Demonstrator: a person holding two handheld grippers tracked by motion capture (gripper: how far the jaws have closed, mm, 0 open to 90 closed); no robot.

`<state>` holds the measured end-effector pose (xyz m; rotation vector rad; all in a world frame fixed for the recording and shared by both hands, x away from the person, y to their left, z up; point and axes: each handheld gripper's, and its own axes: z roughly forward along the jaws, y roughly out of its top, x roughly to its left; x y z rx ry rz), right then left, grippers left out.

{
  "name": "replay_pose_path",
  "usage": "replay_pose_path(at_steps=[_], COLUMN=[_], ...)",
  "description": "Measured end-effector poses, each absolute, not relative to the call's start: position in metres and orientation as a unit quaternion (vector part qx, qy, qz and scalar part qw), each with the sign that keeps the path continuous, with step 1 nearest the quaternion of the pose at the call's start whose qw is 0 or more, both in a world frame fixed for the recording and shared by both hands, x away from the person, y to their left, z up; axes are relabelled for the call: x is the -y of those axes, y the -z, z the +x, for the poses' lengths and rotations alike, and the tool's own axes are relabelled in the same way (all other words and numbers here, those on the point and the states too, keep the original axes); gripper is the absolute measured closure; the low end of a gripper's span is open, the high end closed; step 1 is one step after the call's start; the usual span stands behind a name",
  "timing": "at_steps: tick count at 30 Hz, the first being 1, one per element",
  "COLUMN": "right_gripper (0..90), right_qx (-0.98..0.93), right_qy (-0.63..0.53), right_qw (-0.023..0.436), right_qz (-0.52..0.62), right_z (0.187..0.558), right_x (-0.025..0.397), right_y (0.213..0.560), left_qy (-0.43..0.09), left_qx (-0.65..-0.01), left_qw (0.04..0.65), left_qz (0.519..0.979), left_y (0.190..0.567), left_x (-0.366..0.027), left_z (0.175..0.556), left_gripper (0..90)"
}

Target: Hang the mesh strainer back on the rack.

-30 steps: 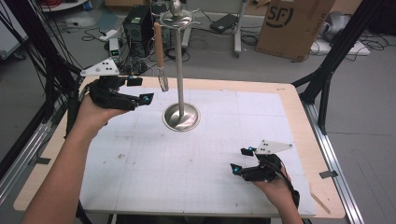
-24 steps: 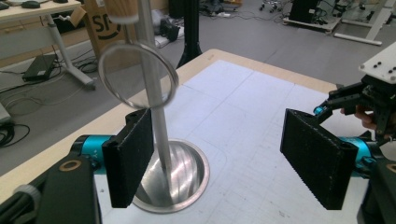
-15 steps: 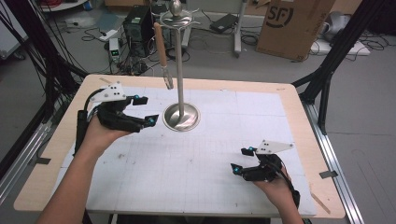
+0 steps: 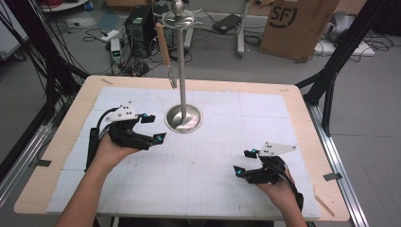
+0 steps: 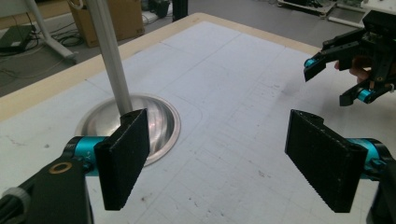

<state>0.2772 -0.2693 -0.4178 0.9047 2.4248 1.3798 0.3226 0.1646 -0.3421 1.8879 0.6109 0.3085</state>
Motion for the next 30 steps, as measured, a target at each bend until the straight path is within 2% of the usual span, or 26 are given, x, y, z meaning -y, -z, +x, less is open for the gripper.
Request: replay_pose_path(at_steps=[6,30], right_gripper=[24.1,24.1], right_qx=[-0.822,-0.821], right_qy=[-0.470,-0.469], right_qw=[0.103,0.100], right_qz=[0.305,0.309], right_z=[0.278,0.279], right_x=[0.270,0.271], right_y=[0.418,0.420], left_qy=[-0.131,-0.130], left_qx=[-0.255,-0.264], left_qw=[0.520,0.516], left_qz=[0.805,0.804], left_y=[0.352,0.391], left_x=[-0.159,-0.146], left_z=[0.318,0.304], left_gripper=[22.6,22.6])
